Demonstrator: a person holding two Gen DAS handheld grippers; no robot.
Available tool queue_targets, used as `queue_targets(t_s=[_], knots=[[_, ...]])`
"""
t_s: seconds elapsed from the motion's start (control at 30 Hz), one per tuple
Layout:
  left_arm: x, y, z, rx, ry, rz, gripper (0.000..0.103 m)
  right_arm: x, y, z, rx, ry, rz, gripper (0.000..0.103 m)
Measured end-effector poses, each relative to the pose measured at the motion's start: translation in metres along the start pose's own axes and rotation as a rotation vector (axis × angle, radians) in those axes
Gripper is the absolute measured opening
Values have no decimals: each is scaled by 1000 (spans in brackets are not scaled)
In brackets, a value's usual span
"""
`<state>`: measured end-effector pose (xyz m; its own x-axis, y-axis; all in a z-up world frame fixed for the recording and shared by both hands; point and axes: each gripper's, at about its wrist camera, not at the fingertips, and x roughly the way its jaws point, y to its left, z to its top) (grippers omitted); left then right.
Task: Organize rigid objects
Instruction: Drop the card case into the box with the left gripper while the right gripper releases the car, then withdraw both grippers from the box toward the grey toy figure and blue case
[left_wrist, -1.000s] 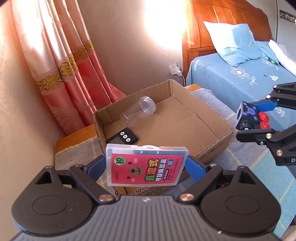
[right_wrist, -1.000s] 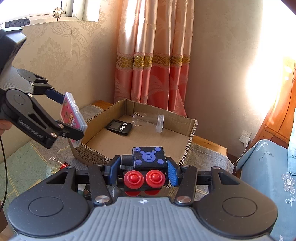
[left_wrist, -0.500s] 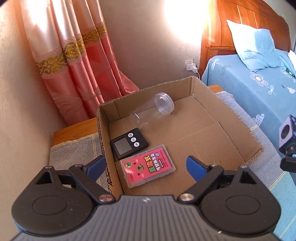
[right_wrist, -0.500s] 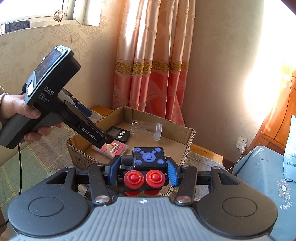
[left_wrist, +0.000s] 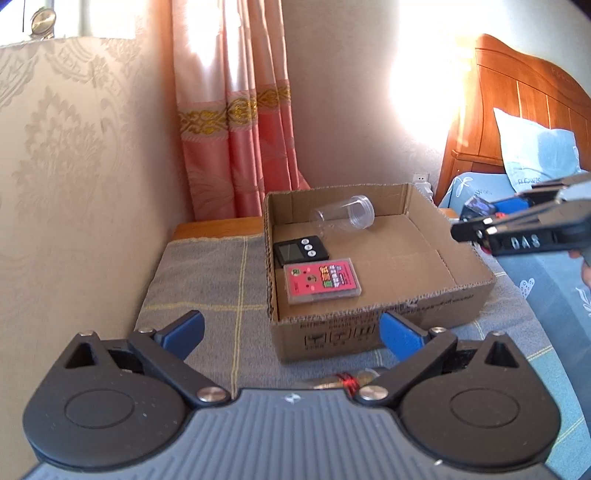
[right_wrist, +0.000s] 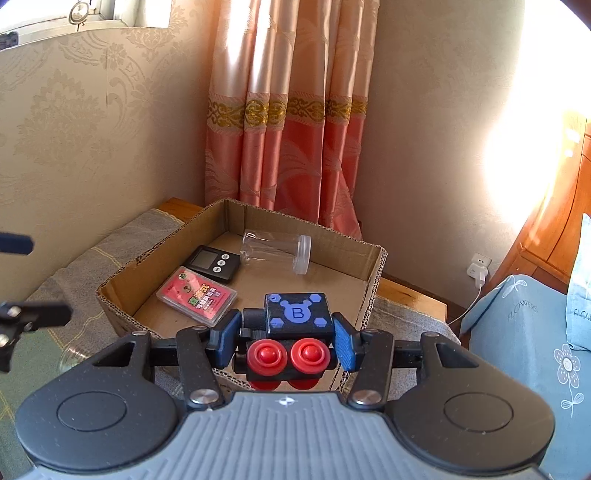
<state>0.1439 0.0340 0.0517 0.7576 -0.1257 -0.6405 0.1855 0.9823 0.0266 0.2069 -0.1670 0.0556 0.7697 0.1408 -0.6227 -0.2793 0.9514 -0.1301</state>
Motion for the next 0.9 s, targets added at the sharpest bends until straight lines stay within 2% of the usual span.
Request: queue_targets(t_s=[0.3,0.4,0.5,0.53,0.57,0.63,0.9], knots=[[-11,9,-44,40,47,110,101,54,-8,37,38,71,-41,57],[-12,15,-50,23,53,78,101,71,-8,50,48,91,-50,57],[-12,19,-52,11,53,81,101,86,-6,63,41,99,-78,59],[-13,21,-53,6,51,82,101,90,-6,66,44,100,-86,70],[-13,23,-53,-1,49,82,101,94,-7,68,51,106,-93,92],[-15,29,-54,-21,41,82,101,95,-6,69,63,82,-106,103],[-18,36,-57,-37,52,88,101,65,6,52,59,59,-98,103]])
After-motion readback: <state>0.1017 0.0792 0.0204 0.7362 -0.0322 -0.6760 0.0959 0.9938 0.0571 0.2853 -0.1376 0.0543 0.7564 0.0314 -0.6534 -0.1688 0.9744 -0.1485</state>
